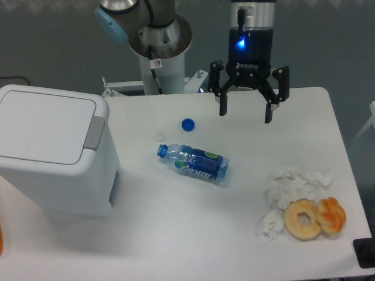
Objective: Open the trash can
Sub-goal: 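Move the open gripper toward the white trash bin's lid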
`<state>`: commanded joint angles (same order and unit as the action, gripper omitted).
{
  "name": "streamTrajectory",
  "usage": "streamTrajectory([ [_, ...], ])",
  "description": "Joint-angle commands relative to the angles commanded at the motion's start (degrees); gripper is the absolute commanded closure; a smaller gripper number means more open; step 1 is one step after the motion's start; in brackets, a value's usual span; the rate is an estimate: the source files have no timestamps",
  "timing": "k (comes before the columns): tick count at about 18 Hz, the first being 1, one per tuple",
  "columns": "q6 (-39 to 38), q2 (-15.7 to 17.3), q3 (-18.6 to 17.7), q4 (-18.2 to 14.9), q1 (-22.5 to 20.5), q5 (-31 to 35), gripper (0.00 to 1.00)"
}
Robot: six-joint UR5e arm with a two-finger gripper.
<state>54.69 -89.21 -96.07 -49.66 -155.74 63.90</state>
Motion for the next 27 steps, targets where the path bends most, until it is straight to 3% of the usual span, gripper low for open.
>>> streamTrajectory([
  [10,-8.71,0.61,0.09,0.09,0.53,-0.09,0.00],
  [19,-24.70,-0.18,1.15,0.18,5.36,-2.11,0.00],
  [24,-25.59,-0.62,1.32,0.09,6.94,-2.11,0.00],
  [27,-29.97,-0.53,1.06,0.09,7.47,-2.20,0.00],
])
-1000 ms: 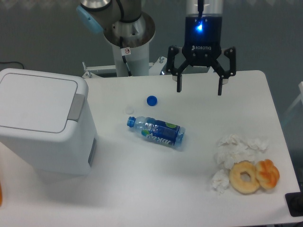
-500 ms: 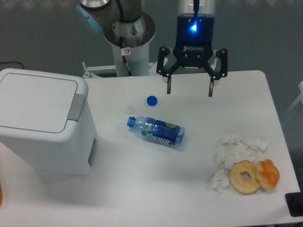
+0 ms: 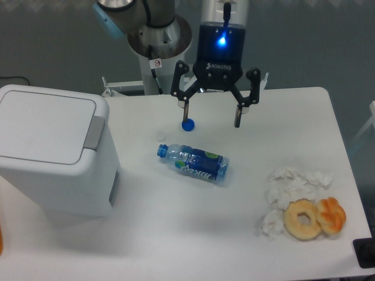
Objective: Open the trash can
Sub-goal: 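Move the open gripper toward the white trash bin's lid, then lower the gripper beside the bin lid's edge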
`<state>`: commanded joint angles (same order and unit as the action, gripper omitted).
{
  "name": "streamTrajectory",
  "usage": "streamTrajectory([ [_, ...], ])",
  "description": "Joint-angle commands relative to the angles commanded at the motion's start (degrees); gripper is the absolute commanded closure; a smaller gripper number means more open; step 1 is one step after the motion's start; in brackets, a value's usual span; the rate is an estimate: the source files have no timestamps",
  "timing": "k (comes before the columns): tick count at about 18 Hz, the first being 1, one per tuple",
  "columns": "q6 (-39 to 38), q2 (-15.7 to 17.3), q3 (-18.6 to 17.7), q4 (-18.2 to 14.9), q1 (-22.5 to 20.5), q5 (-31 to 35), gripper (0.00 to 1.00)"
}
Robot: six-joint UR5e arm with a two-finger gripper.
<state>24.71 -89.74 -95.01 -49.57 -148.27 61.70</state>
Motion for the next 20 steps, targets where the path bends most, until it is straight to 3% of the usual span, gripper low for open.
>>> streamTrajectory([
  [4,-2.12,0.09,-0.44,0.00,2.90,-0.09,0.00],
  [9,-12.14,-0.61,-0.79,0.00,6.32,0.00,0.00],
  [20,-12.50,-0.97,-3.96,-0.26,9.67,0.09,0.00],
])
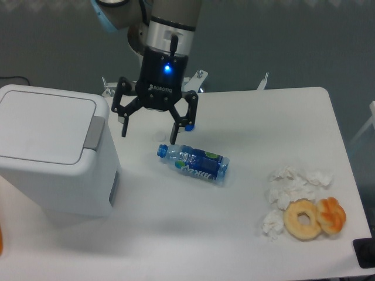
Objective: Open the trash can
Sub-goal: 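Lower the gripper beside the bin lid's edge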
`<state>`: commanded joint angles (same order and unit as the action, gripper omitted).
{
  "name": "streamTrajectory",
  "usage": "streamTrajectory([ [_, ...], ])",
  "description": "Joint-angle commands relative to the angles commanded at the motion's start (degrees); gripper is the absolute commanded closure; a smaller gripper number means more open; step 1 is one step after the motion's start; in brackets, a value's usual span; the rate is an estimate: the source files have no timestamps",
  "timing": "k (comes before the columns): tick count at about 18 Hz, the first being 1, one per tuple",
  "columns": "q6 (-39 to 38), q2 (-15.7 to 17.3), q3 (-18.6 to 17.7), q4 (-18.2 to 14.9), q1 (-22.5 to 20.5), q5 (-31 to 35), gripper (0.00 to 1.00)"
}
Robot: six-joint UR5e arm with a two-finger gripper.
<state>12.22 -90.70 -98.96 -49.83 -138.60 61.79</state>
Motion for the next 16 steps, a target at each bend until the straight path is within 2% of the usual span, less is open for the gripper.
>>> streamTrajectory([
  [6,0.61,0.17,-1.41,0.09,0.87,0.00,0.00],
  [16,0.70,0.00,-1.76,0.09,1.85,0.09,0.00],
])
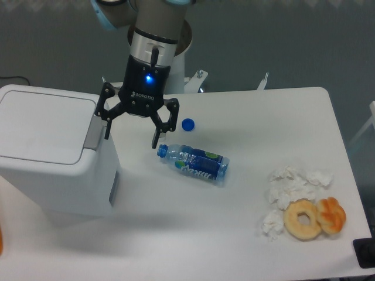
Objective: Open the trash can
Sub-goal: 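Lower the gripper beside the bin lid's edge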
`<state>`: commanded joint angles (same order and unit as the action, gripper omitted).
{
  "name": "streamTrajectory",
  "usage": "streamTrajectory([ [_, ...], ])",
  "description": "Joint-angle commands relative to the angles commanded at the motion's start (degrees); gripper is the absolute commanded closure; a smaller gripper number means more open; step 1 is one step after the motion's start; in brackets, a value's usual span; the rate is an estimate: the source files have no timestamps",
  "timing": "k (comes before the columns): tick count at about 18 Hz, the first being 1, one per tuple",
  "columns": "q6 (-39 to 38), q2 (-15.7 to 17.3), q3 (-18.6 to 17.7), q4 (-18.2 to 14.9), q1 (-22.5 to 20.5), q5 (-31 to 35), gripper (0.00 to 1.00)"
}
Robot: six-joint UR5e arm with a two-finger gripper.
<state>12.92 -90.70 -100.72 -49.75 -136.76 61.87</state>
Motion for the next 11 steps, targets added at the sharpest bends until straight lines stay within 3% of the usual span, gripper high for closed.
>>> streamTrajectory([
  [11,0.09,0.26,-1.23,-0.09,0.53,0.09,0.00],
])
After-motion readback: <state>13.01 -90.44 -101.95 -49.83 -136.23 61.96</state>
